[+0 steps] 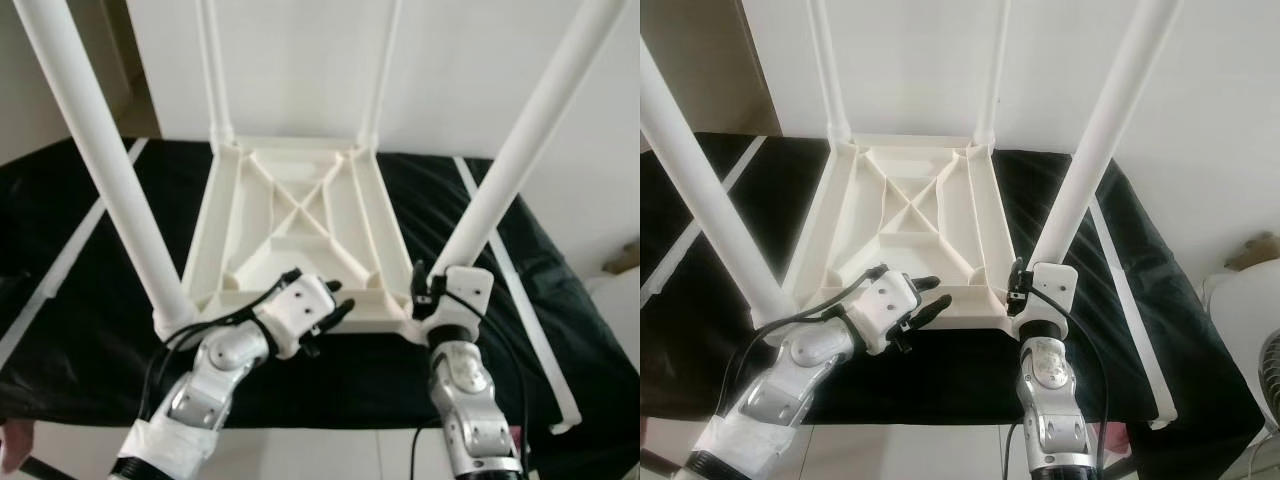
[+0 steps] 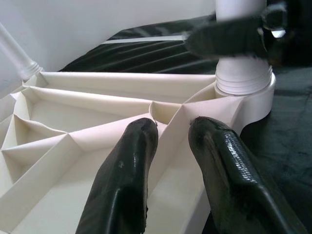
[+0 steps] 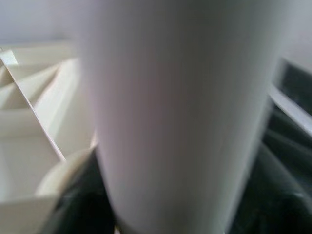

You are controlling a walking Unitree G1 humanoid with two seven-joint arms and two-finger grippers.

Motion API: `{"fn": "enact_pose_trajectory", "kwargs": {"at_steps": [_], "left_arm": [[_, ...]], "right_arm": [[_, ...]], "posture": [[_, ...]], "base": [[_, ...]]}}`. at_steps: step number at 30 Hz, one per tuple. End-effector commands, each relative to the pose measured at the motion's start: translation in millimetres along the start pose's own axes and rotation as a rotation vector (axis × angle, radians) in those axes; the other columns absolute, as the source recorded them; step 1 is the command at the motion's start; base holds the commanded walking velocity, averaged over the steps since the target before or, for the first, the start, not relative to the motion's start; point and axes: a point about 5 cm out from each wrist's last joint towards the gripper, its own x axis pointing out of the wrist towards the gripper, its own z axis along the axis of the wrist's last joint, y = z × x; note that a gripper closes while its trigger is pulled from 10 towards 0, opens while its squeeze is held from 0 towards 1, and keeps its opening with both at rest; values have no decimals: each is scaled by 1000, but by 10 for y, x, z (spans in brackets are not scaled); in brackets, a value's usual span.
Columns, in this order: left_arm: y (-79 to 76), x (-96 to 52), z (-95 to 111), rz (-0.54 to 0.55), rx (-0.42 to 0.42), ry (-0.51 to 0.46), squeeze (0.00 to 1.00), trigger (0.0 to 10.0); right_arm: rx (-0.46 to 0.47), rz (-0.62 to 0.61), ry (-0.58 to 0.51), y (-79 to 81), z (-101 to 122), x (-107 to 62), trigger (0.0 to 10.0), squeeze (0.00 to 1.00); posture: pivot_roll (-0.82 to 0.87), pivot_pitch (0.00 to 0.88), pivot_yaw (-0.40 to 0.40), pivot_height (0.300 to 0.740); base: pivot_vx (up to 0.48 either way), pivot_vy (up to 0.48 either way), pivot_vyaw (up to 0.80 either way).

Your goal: Building children table

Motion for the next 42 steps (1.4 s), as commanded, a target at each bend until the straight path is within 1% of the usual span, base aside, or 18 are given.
{"fn": "enact_pose_trajectory", "kwargs": {"at_steps": [1,10,11,15,19,20,21,23,25,28,29,30,31,32,33,34,35,42], "left_arm": [[13,-6,-2,14,9,6,0,10000],[-16,21,10,-5,10,-2,0,10000],[-11,15,8,-8,12,-1,0,10000],[5,-1,-9,-9,13,4,0,10000],[2,-8,-11,-9,13,5,0,10000],[-1,-16,-18,-12,9,7,0,10000],[-5,-25,-27,-14,7,10,0,10000],[-5,-25,-27,-14,7,10,0,10000],[-11,-33,-40,-15,3,16,0,10000],[-11,-25,-39,-14,8,16,0,10000],[-7,-17,-37,-12,8,15,0,10000],[-7,-17,-37,-12,8,15,0,10000],[-1,-8,-36,-10,9,15,0,10000],[5,3,-32,-9,13,14,0,10000],[10,11,-28,-8,15,13,0,10000],[10,11,-28,-8,15,13,0,10000],[16,20,-21,-8,18,11,0,10000],[23,9,-17,-12,21,10,0,10000]], "right_arm": [[22,0,14,2,-22,-19,10000,1000],[8,192,-46,4,99,-10,10000,1000],[-14,263,-51,-44,108,-15,10000,1000],[-59,364,-31,-180,83,-3,10000,1000],[-65,395,-29,-199,80,-9,10000,1000],[-48,437,-31,-201,98,-27,10000,196],[-39,491,-28,-211,109,-45,10000,0],[-39,491,-28,-211,109,-45,10000,0],[-53,580,-10,-246,102,-50,10000,0],[-73,626,7,-284,80,-28,10000,0],[-96,648,18,-299,58,-15,8510,0],[-96,648,18,-299,58,-15,8510,0],[-126,658,23,-314,38,4,4902,0],[-142,663,31,-335,18,29,4353,0],[-154,665,37,-353,3,48,1412,0],[-154,665,37,-353,3,48,1412,0],[-158,657,46,-379,-12,70,0,0],[-132,640,52,-407,-19,52,0,0]], "posture": [[-94,34,-15,740],[-106,27,-10,740],[-109,23,-10,740],[-108,18,-8,740],[-107,16,-8,740],[-101,13,-11,740],[-99,10,-12,740],[-99,10,-12,740],[-100,9,-11,740],[-101,9,-10,740],[-104,7,-4,740],[-104,7,-4,740],[-103,3,-5,740],[-101,1,-3,740],[-101,0,-1,740],[-101,0,-1,740],[-102,0,1,740],[-105,2,7,740]], "base": [[0,0,0],[0,0,0],[0,0,0],[0,0,0],[0,0,0],[0,0,0],[0,0,0],[0,0,0],[0,0,0],[0,0,0],[0,0,0],[0,0,0],[0,0,0],[0,0,0],[0,0,0],[0,0,0],[0,0,0],[0,0,0]]}}
